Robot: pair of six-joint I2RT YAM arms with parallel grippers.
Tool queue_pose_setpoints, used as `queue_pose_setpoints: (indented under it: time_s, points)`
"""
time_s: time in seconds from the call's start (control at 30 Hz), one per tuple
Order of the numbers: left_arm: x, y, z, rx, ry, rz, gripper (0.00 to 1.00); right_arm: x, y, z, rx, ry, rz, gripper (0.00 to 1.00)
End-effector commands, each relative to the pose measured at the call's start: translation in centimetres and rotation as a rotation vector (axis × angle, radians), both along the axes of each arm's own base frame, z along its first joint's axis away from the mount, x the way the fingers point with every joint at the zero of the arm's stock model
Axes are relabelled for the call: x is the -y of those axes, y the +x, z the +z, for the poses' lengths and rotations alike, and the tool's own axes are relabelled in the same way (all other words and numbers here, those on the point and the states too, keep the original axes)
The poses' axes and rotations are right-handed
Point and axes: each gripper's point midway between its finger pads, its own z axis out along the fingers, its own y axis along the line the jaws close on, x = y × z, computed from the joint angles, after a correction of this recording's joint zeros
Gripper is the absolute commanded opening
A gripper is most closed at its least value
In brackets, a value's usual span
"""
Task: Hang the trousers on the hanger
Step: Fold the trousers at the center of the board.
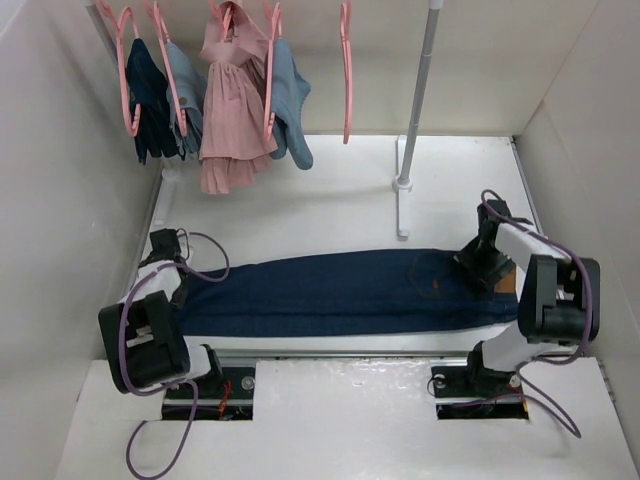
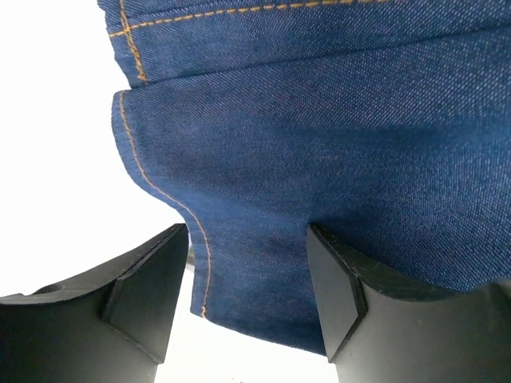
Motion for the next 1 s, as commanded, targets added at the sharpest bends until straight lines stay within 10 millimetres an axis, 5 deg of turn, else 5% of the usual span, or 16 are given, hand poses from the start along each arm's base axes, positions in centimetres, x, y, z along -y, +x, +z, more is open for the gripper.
queue_pose_setpoints:
  time_s: [0.0,0.23,0.4,0.5,0.7,0.9,0.97]
  points:
    - [0.4,3.0,-1.7,0.108,-0.014,0.001,0.59,1.6,5.3,0.6,0.102,-0.035,0.024,0.73]
    - [-0.7,10.7,2.0,0.279,0.045,-0.018,0.59,3.5,13.1,0.6,0.149,-0.098,0.146,0.73]
    - [0.3,13.8,4.1,0.307,-0.025,-0.018,0.6,3.4,15.9,2.1,0.218,-0.094,0.219,0.74]
    - [0.8,13.1,5.6,0.3,-0.039,-0.047,0.63,3.8,15.7,6.1,0.275,-0.141,0.258,0.78]
    - [4.1,10.2,8.6,0.181,-0.172,-0.307,0.67,6.0,9.9,11.8,0.356,-0.17,0.125,0.82]
    - [7.5,4.1,6.3,-0.082,-0.38,-0.466,0.67,6.1,5.0,8.8,0.335,-0.041,0.008,0.79]
    - [7.5,2.0,4.5,-0.158,-0.386,-0.455,0.67,5.6,5.1,8.1,0.343,-0.012,0.009,0.79]
